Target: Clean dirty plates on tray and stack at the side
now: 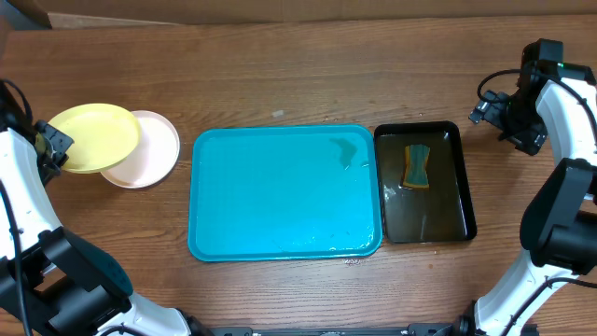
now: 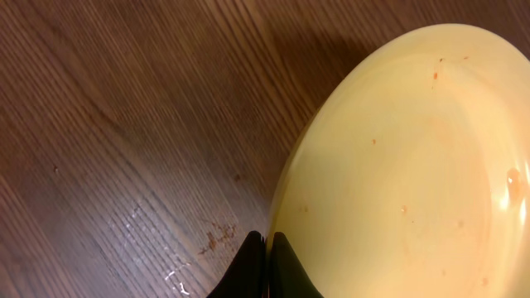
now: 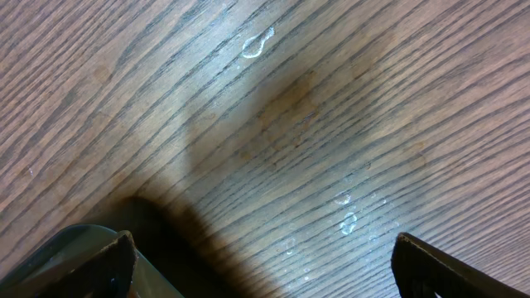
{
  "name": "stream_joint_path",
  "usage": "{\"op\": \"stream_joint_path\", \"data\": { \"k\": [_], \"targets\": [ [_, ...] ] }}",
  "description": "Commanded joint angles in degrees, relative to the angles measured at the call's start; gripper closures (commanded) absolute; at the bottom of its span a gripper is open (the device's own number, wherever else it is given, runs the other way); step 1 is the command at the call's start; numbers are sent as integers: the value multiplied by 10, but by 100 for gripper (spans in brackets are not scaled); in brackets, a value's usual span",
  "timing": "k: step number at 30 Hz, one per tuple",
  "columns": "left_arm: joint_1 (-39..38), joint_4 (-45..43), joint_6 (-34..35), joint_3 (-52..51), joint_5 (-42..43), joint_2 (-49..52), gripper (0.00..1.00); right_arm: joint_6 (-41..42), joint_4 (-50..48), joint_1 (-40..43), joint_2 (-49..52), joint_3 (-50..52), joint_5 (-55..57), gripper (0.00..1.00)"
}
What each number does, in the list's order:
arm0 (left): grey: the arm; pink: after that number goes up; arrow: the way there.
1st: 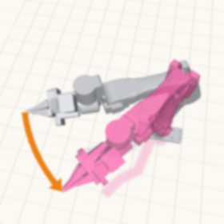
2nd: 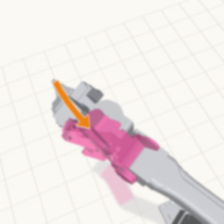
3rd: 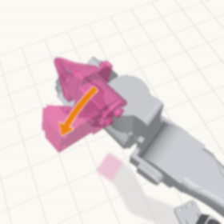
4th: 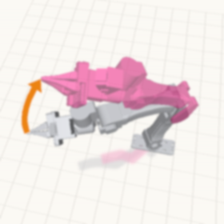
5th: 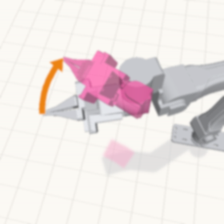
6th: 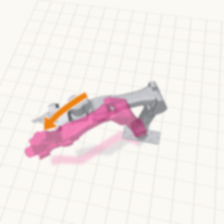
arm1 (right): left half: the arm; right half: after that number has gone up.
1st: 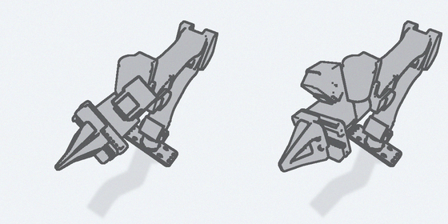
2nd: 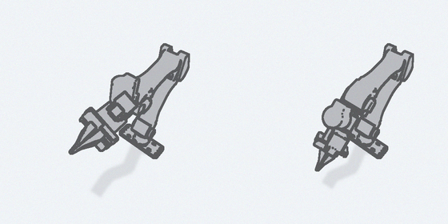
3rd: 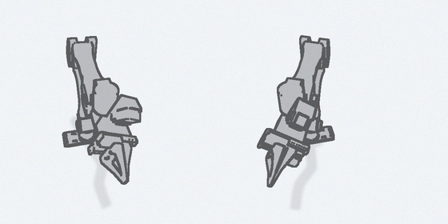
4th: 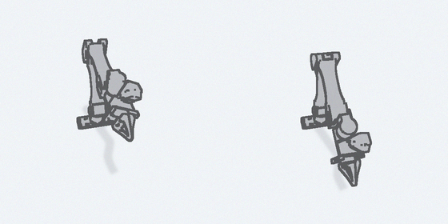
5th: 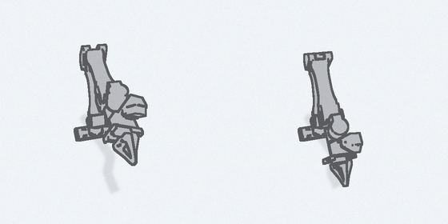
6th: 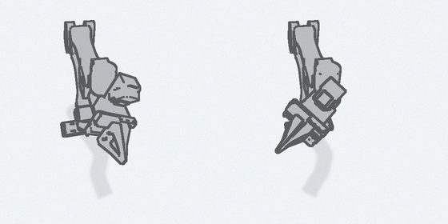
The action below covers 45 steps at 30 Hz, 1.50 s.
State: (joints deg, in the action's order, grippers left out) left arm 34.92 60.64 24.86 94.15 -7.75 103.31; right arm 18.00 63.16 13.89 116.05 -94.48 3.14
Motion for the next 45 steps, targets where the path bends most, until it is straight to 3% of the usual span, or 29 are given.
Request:
{"op": "stream_joint_path", "data": {
  "k": [1, 21, 25, 29, 32, 36, 45],
  "targets": [
    [-4, -14, -13, -5, 6, 5, 96, 3, -1, 2, -18, -4, -3, 0],
    [-25, -177, -31, -156, 74, 5, 95, 3, -1, 2, -18, -4, -3, 0],
    [-26, -176, -31, -156, 83, 5, 70, 3, -1, 2, -18, -4, -3, 0],
    [-27, -173, -76, -156, 165, 5, 48, 3, -1, 2, -18, -4, -3, 0],
    [-28, -172, -142, -156, 282, 5, 42, 3, -1, 2, -18, -4, -3, 0],
    [-42, -167, -163, -156, 365, 5, 36, 3, -1, 2, -18, -4, -3, 0],
    [-178, -135, -172, -156, 369, 5, 26, 3, -1, 2, -18, -4, -3, 0]
  ]
}}
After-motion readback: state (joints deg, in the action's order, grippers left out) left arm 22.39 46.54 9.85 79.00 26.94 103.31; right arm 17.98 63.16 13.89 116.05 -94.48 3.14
